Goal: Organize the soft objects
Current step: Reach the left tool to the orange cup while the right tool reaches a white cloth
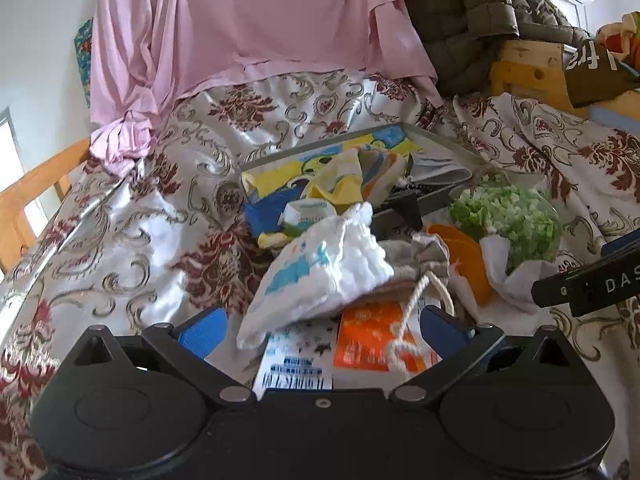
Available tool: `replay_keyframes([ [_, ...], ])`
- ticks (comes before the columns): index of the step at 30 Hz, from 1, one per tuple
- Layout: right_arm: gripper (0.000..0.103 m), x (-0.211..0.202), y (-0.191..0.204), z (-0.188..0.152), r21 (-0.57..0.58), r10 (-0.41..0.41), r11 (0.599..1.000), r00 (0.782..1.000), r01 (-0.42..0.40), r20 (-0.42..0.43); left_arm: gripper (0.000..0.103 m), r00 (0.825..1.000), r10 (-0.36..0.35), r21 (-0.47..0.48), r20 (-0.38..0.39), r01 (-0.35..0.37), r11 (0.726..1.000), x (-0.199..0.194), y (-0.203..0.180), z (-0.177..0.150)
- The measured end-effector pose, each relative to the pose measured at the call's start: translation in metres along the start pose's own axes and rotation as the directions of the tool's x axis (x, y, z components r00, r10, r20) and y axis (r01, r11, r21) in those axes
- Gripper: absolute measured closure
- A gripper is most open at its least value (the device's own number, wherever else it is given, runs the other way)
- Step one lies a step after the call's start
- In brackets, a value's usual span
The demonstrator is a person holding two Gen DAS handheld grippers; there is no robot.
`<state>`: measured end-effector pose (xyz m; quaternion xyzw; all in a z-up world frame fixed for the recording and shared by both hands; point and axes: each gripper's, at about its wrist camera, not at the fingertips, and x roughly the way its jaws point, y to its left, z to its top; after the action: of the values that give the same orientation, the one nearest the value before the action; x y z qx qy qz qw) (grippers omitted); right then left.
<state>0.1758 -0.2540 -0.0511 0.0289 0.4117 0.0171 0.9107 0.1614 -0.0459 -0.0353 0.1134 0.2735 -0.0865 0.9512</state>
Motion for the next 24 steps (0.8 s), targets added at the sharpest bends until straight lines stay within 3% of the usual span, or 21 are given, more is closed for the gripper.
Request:
replay_keyframes([
  [8,0.0,0.019,-0.007,0.011,0.024,0.031,0.999,0.999,-0.031,0.009,0.001,0.995,-0.088,0.099,0.05,0.082,0.992,0.018,-0.002,0.017],
  [12,0.0,0.03,-0.017,0.013,0.084,0.088,0.993,0.996,-0.087,-0.009,0.001,0.982,-0.179,0.222,0.06,0.162,0.961,0.027,-0.005,0.029],
  [18,0.008,0.043,-0.026,0.015,0.167,0.159,0.974,0.987,-0.155,-0.008,0.001,0.932,-0.361,0.356,0.001,0.337,0.872,0.051,-0.004,0.057],
  [22,0.013,0.045,-0.019,0.016,0.139,0.178,0.975,0.984,-0.176,-0.003,0.001,0.872,-0.479,0.427,-0.103,0.474,0.77,0.075,-0.011,0.077],
  [24,0.016,0.047,-0.018,0.015,0.129,0.175,0.976,0.985,-0.173,-0.005,0.002,0.861,-0.487,0.495,-0.147,0.49,0.718,0.086,-0.016,0.079],
])
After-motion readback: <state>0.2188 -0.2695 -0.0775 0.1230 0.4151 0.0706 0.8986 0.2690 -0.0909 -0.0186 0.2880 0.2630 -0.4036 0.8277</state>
